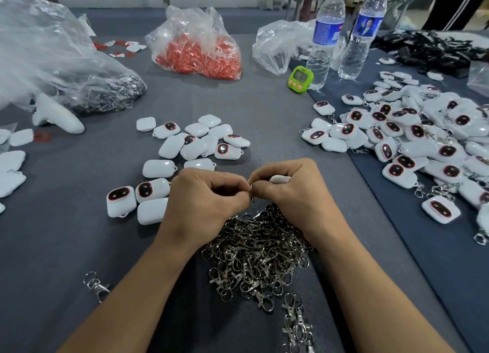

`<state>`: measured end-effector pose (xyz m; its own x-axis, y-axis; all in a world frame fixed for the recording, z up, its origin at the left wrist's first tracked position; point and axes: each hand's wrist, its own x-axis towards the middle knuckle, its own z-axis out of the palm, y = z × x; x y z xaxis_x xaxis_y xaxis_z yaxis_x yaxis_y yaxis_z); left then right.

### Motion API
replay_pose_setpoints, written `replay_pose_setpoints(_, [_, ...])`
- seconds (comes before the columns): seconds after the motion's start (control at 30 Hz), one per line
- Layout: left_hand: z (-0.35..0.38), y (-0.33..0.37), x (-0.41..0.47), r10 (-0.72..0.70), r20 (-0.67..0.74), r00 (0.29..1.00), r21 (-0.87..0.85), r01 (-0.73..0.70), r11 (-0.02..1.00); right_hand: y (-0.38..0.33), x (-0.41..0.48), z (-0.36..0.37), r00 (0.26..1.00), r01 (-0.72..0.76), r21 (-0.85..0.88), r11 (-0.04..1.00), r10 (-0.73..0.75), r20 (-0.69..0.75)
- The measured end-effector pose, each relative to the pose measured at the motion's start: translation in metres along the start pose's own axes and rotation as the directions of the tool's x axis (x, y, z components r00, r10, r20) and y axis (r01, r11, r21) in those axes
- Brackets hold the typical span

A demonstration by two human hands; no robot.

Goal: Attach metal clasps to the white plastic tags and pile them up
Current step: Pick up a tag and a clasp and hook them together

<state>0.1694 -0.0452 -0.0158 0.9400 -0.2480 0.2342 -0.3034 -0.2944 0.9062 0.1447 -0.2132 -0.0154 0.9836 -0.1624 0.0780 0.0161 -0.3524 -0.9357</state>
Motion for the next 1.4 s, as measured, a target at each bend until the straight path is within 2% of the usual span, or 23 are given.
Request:
replay_pose_setpoints(0.2, [0.001, 0.001, -0.002, 0.020, 0.022, 1.000, 0.029, -0.021, 0.999, -0.003, -0.002, 0.000, 0.998, 0.046, -0.013, 0.999, -0.045, 0.053])
replay_pose_setpoints(0.37, [0.003, 0.003, 0.001, -0.087, 0.017, 0.996, -0.118, 0.089, 0.989, -0.006, -0.003, 0.000, 0.998, 0.046, 0.008, 0.999, -0.047, 0.049])
replay_pose_setpoints(0.43, [0.004, 0.004, 0.000, -0.132, -0.053, 0.990, -0.134, 0.124, 0.983, -0.005, -0.003, 0.001, 0.999, 0.036, -0.004, 0.999, -0.036, 0.015])
replay_pose_setpoints(0.47, [0.004, 0.004, 0.000, -0.128, -0.129, 0.983, -0.086, 0.118, 0.989, -0.004, -0.004, 0.001, 1.000, 0.017, -0.029, 0.999, -0.018, -0.011])
replay_pose_setpoints(0.53, [0.002, 0.001, 0.000, -0.017, -0.304, 0.952, 0.151, 0.066, 0.986, -0.003, -0.004, 0.001, 0.999, -0.026, -0.081, 0.996, 0.023, -0.036])
replay_pose_setpoints(0.6, [-0.001, -0.002, 0.000, 0.127, -0.349, 0.928, 0.414, 0.031, 0.910, -0.004, -0.005, 0.001, 0.999, -0.030, -0.128, 0.991, 0.026, -0.034])
replay_pose_setpoints(0.7, [-0.002, -0.006, 0.001, 0.221, -0.253, 0.942, 0.619, -0.018, 0.785, -0.006, -0.006, 0.003, 0.999, -0.038, -0.204, 0.978, 0.029, -0.046])
replay_pose_setpoints(0.8, [0.000, -0.009, 0.001, 0.197, -0.078, 0.977, 0.669, -0.095, 0.737, -0.003, -0.006, 0.003, 0.997, -0.045, -0.215, 0.976, 0.030, -0.075])
replay_pose_setpoints(0.9, [0.000, -0.012, 0.003, 0.154, 0.001, 0.988, 0.631, -0.120, 0.767, -0.003, -0.004, 0.000, 0.994, -0.012, -0.261, 0.965, -0.016, -0.104])
replay_pose_setpoints(1.13, [-0.001, -0.013, 0.004, 0.132, 0.028, 0.991, 0.580, -0.123, 0.805, -0.002, -0.002, 0.004, 0.989, -0.060, -0.134, 0.989, 0.041, -0.140])
replay_pose_setpoints(1.4, [-0.001, -0.017, 0.004, 0.112, 0.046, 0.993, 0.527, -0.119, 0.842, 0.002, 0.000, 0.004, 0.992, -0.056, -0.097, 0.994, 0.045, -0.117])
